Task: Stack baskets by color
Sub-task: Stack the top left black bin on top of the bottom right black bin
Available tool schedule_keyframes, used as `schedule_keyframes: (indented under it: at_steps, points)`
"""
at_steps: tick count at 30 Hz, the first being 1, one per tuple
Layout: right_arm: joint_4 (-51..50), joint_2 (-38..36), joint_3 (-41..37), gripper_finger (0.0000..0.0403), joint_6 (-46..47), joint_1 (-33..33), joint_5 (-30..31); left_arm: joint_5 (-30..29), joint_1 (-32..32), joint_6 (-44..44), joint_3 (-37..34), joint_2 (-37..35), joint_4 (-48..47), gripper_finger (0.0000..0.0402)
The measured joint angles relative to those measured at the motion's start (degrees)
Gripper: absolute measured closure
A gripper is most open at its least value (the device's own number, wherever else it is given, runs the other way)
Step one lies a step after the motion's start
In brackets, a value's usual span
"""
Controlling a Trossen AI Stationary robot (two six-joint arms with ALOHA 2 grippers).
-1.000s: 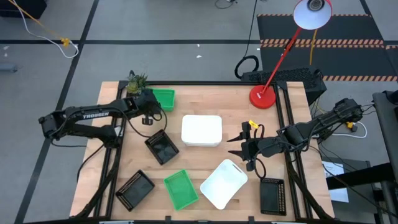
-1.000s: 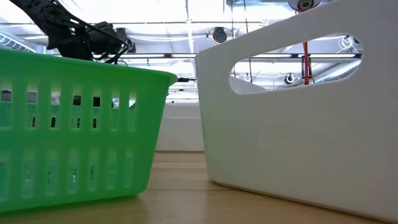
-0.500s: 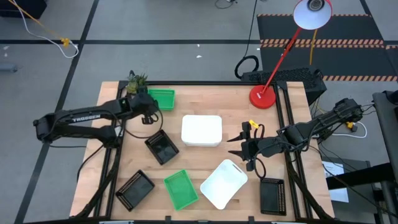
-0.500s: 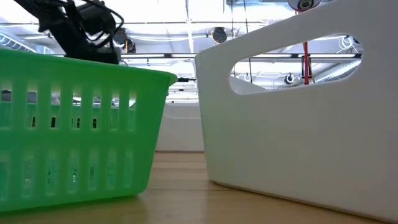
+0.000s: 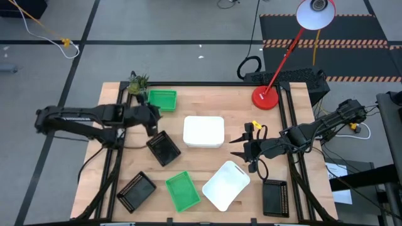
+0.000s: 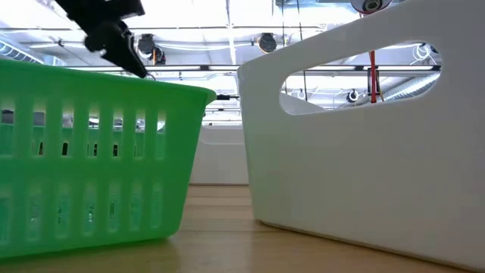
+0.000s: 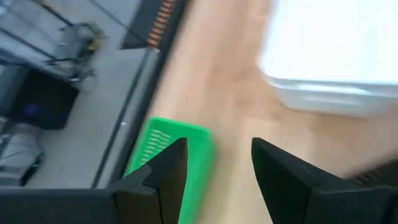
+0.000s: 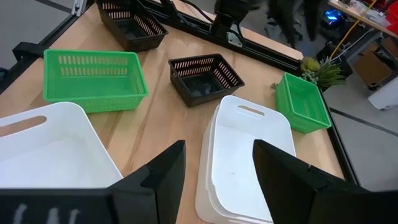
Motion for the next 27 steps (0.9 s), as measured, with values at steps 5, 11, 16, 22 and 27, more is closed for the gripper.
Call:
schedule_keyframes:
  at_steps: [5,11,16,22,27]
  points:
    - [-0.07,0.0,0.01,0.0222,2.03,-0.02,0.0,0.12,-12.51,-5.59,1.87,2.9,-5.07,0.022]
    - [-0.24,0.0,0.0,0.0222,3.98,-0.01,0.0,4.03,-26.74,-10.28,2.15,5.77,-6.48,0.022]
    - [0.07,0.0,0.0,0.0222,4.26,-0.01,0.0,6.03,-34.24,-14.22,2.15,8.85,-9.63,0.022]
    - [0.07,0.0,0.0,0.0222,4.53,0.0,0.0,7.17,-36.68,-15.5,2.15,14.31,-12.76,0.022]
    - [0.07,0.0,0.0,0.0222,5.36,0.0,0.0,8.78,-35.83,-12.47,2.15,19.42,-12.93,0.022]
